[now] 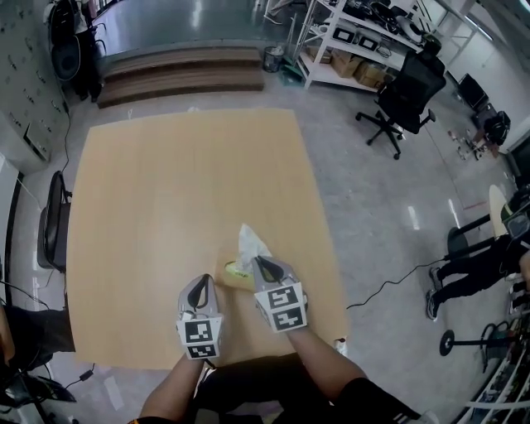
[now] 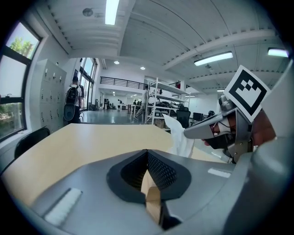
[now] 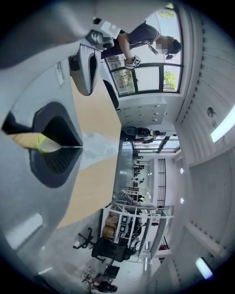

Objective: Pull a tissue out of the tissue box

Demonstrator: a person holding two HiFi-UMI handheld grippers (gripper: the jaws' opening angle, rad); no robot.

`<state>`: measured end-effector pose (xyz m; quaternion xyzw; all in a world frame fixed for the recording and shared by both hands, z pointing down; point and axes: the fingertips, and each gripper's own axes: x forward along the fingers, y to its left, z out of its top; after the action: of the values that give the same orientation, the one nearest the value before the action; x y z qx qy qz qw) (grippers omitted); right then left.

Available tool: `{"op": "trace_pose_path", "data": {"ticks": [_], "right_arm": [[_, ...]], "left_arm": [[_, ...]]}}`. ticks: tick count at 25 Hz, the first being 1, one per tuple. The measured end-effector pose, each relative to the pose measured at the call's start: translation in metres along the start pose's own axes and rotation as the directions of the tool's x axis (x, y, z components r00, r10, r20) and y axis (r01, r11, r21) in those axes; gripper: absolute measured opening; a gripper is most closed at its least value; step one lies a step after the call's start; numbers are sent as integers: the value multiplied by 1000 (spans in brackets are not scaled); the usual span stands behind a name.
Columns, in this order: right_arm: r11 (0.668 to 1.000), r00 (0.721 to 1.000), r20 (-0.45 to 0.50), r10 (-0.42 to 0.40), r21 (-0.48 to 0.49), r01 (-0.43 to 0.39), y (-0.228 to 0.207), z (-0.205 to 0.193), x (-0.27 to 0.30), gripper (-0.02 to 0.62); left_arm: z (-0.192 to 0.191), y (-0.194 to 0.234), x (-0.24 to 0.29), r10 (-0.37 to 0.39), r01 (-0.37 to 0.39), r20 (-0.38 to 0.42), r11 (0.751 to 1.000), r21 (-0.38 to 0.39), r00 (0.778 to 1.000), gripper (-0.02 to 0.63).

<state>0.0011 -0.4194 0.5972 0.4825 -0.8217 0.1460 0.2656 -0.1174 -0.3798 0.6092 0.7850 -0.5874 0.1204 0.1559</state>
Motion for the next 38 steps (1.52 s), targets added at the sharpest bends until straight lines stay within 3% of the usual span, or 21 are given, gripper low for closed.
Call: {"op": "trace_pose_path", "data": {"ticks": [8,17,22,27,33,38], "right_arm": [[1000,997,69,-30,8,29,12,5,-43,2],[999,993,110,-51,19,49,62,-12,-90,2],[998,994,98,-40,43,36,91,-39,-121,0],[999,997,62,-40,35,38,105,-62,-145,1],[999,998,49,-48,6,48,111,-73,-162,1],[999,998,46,-42,-4,42,112,-81,-172,0]], "left_arm": [[7,-9,-32,-28,27,43,999,22,999,18],[1,-13,-94,-81,79,77,996,28,994,18],[-26,-25,-127,-103,101,68,995,21,992,18],[-38,-35,-154,-105,106,31,994,-41,994,18],[-56,-52,-169,-145,142,80,989,46,986,18],[-58,-63,-184,-146,143,117,989,35,982,18]]}}
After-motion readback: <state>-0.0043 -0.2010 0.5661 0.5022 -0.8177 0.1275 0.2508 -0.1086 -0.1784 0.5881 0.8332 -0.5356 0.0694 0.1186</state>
